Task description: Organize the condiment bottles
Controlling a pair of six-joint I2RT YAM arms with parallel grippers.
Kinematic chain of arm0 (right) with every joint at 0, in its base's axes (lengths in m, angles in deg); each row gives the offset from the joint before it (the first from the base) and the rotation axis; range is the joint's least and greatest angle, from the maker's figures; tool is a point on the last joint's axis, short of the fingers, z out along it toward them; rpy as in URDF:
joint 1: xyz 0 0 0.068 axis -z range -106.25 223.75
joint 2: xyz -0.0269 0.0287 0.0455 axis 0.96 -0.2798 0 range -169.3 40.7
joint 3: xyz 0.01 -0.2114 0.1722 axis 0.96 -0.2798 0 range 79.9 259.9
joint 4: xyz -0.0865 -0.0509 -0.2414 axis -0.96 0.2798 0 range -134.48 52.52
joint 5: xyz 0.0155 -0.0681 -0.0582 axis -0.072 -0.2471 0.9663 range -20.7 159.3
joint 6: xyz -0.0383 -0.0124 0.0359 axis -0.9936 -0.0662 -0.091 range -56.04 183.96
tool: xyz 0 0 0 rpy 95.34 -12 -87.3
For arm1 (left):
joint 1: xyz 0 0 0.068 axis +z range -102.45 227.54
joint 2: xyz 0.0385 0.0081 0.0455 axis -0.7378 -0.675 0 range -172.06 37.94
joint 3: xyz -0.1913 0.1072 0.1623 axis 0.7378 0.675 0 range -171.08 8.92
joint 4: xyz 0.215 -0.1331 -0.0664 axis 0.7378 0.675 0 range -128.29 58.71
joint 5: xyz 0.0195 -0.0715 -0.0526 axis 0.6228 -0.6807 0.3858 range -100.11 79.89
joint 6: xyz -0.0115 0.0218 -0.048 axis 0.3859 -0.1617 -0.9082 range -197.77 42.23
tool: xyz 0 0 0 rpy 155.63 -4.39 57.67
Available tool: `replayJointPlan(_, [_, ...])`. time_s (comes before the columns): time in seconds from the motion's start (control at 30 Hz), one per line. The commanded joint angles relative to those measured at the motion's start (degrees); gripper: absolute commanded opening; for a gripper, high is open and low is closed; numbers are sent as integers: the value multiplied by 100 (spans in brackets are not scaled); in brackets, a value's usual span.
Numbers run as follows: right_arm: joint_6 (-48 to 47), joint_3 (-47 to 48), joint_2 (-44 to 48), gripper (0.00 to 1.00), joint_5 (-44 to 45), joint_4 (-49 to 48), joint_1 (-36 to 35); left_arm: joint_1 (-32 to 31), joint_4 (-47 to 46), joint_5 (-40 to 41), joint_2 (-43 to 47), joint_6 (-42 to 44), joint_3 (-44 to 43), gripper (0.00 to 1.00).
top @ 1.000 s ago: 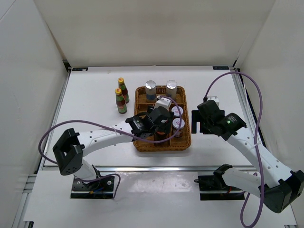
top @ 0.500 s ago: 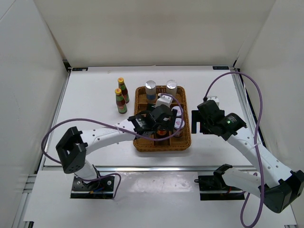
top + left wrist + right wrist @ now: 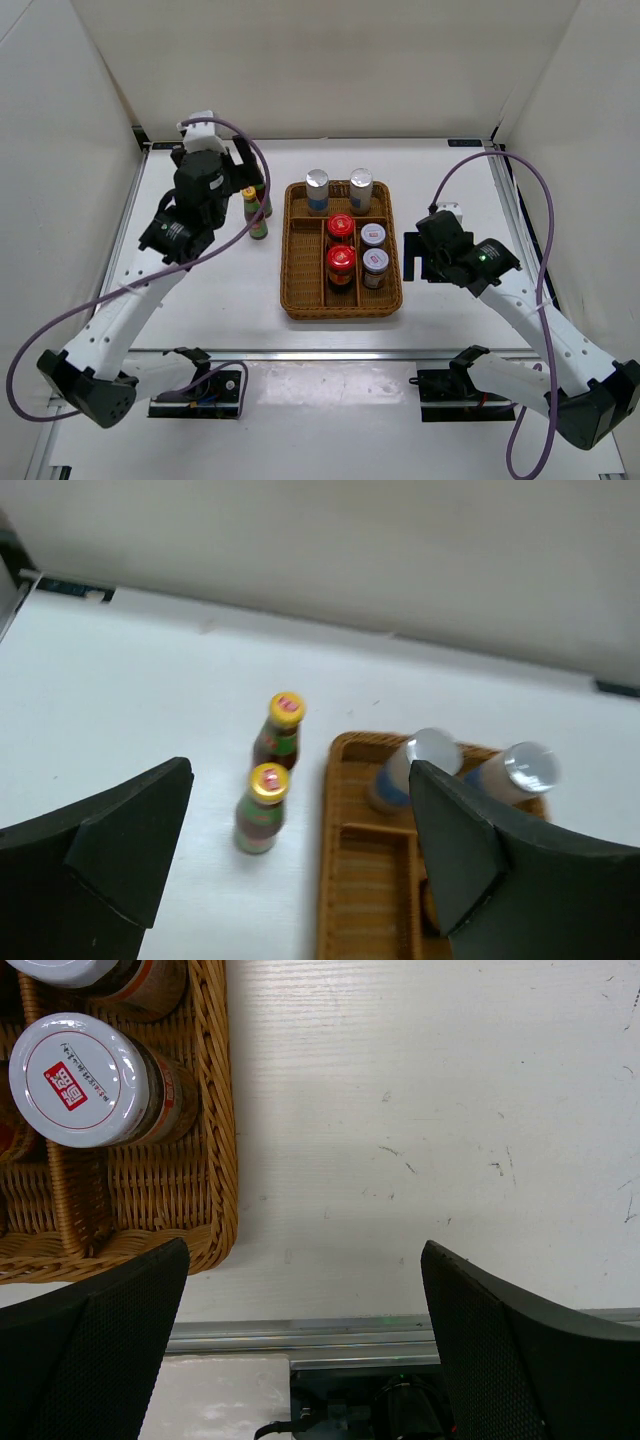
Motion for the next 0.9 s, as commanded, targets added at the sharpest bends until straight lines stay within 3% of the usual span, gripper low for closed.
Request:
replayJointPlan(0.0, [-16,-8,115,100,82,-150,13,554,93,-893,-313,234,472,100])
replayJointPlan(0.23, [-16,-8,115,100,82,-150,13,1309,-1428,-1859,-172,418,1431,100])
replayJointPlan(0.6, [-16,-8,63,100,82,-150,13,1601,-1771,-2633,-1051,401,1624,97])
replayJointPlan(0.87, [-16,-8,10,100,82,-150,13,1601,-1903,-2635,-1306,278,1852,94])
